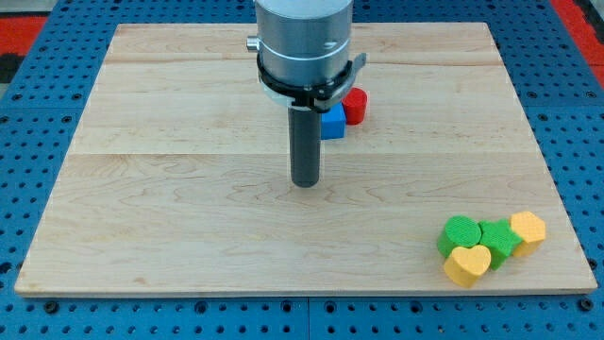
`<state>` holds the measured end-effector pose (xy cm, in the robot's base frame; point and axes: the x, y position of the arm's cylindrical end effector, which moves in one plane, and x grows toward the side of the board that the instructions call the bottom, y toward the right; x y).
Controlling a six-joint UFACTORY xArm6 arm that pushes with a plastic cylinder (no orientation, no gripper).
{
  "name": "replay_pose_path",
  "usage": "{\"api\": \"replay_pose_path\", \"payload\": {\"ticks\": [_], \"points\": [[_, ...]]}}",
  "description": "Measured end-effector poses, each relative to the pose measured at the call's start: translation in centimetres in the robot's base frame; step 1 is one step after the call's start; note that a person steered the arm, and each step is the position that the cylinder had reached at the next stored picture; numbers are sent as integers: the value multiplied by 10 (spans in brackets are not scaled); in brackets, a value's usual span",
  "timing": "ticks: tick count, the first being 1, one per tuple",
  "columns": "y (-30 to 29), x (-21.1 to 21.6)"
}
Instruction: Point at the yellow heart
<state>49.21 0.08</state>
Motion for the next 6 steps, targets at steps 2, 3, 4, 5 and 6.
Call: {"api": "replay_pose_path", "payload": {"ticks": [2, 3, 4, 5, 6], "points": [[21, 80], [66, 100], [113, 126], [166, 122], [231, 100]]}}
